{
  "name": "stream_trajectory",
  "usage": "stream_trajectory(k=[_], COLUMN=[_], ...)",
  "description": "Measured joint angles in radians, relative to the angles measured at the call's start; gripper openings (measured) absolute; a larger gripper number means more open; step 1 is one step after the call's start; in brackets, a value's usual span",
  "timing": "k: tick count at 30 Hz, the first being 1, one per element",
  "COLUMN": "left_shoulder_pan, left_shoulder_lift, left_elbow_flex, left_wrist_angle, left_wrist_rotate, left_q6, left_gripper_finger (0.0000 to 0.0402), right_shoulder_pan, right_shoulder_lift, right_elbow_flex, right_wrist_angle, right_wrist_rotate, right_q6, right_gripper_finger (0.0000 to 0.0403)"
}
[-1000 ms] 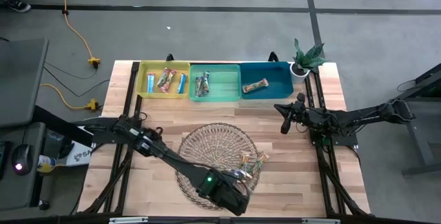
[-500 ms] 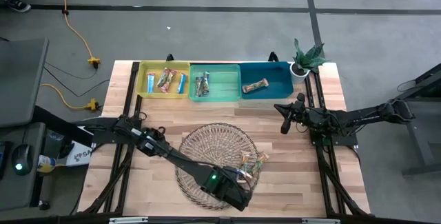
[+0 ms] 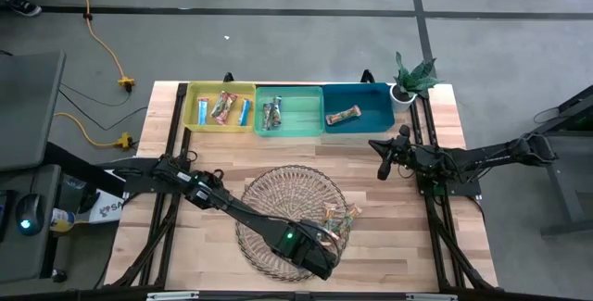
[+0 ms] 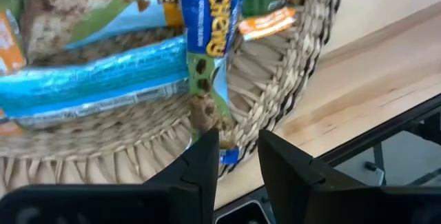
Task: Pick and place Granola Bars by type
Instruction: Put the blue granola bar into the green bin
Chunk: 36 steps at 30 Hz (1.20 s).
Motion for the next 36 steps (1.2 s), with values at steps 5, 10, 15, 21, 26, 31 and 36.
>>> stream_trajectory(k=[5, 10, 15, 21, 26, 31, 36], left_shoulder_pan=[0.000, 0.000, 0.000, 0.000, 0.000, 0.000, -0.001], left_shoulder_lift=[0.000, 0.000, 0.000, 0.000, 0.000, 0.000, 0.003], left_elbow_flex=[0.000, 0.000, 0.000, 0.000, 0.000, -0.026, -0.100], left_wrist_angle=[0.007, 0.007, 0.005, 0.005, 0.005, 0.028, 0.045], left_wrist_rotate=[-0.004, 0.019, 0.038, 0.038, 0.034, 0.030, 0.049], left_q6=[0.009, 0.019, 0.054, 0.052, 0.052, 0.036, -0.005], left_gripper_finger=[0.0101, 0.0102, 0.0102, 0.0139, 0.0201, 0.0230, 0.0232], right_shoulder_pan=[0.000, 0.000, 0.000, 0.000, 0.000, 0.000, 0.000], right_shoulder_lift=[0.000, 0.000, 0.000, 0.000, 0.000, 0.000, 0.000], right_elbow_flex=[0.000, 0.000, 0.000, 0.000, 0.000, 0.000, 0.000], right_wrist_angle=[0.000, 0.001, 0.001, 0.001, 0.001, 0.001, 0.001], right_wrist_rotate=[0.000, 0.000, 0.000, 0.000, 0.000, 0.000, 0.000], right_q6=[0.000, 0.000, 0.000, 0.000, 0.000, 0.000, 0.000], right_gripper_finger=[0.0000, 0.0000, 0.0000, 0.0000, 0.0000, 0.0000, 0.0000])
